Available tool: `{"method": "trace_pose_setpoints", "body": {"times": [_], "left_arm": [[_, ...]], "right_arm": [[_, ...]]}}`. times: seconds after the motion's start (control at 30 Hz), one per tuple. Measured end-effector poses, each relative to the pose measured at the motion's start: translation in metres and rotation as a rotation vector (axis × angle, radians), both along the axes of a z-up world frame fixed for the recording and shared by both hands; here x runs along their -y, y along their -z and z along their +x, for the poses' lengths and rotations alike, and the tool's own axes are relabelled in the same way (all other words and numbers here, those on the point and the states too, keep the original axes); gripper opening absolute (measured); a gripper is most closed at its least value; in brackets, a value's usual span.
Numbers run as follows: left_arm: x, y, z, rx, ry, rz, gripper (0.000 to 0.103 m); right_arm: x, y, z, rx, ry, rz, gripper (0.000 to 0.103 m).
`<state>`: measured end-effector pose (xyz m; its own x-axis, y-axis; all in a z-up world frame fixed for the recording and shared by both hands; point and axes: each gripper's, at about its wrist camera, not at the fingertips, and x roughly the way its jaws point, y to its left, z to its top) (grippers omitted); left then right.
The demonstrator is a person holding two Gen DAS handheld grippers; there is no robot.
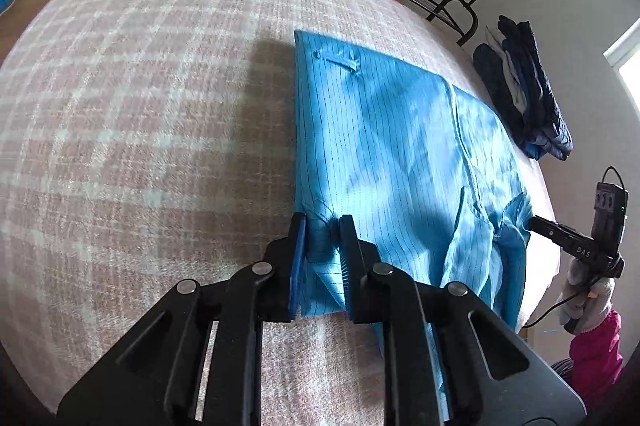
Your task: Fold large clothes
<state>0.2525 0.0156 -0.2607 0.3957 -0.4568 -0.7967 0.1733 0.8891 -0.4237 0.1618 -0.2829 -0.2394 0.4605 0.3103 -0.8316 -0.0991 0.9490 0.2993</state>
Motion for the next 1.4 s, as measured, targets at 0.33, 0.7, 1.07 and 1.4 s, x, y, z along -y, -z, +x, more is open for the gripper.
{"method": "trace_pose_setpoints", "body": {"times": [0.33, 0.7, 1.07, 1.4], "left_arm": [[0.039, -0.046, 0.053, 0.162, 0.040, -0.018, 0.019], [0.054, 0.027, 0.085, 0.104, 0.116, 0.123, 0.019], [-0.027, 0.024, 0.070, -0.051, -0.037, -0.179, 0.060], [-0.058, 0.061, 0.080, -0.260, -0.052, -0.492, 0.060]], "right_arm": [[-0.006, -0.051, 0.048, 0.279, 0.024, 0.003, 0.030], [-0.023, 0.023, 0.094, 0.084, -0.021, -0.094, 0.023], [0.035, 0.002, 0.044, 0.095, 0.077, 0.105, 0.069], [0.080, 0.040, 0.039, -0.042, 0.118, 0.482, 0.068]]}}
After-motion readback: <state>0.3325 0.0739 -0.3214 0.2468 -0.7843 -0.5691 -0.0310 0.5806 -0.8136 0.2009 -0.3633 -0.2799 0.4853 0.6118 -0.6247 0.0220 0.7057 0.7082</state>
